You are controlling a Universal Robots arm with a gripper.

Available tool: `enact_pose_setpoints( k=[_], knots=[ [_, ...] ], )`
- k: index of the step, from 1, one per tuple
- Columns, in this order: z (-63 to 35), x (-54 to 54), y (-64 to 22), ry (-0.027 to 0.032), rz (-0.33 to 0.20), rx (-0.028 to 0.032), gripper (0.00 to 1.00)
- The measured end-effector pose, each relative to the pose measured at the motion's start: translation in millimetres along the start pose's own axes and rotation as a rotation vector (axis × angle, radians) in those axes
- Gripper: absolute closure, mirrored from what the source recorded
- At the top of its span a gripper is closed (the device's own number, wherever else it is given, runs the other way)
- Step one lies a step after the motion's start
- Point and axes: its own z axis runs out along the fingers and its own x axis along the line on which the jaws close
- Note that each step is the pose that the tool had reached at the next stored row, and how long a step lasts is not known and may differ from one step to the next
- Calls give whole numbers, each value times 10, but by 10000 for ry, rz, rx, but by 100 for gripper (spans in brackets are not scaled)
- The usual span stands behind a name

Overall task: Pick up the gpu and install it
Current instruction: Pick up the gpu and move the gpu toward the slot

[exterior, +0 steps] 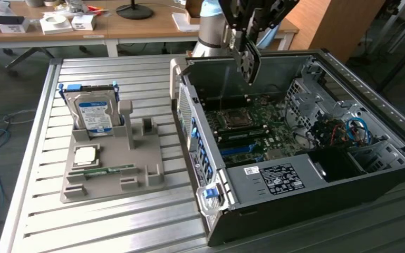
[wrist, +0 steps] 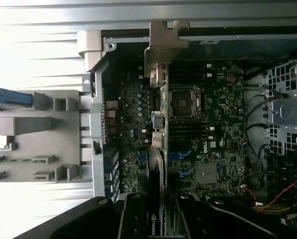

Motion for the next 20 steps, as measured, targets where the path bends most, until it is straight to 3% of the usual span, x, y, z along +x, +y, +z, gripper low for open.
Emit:
enact_pose_setpoints(
  k=[16, 20],
  knots=[
    [9, -346, 25, 7, 2, -94, 74],
    [10, -377, 27, 8, 3, -105, 74]
  ],
)
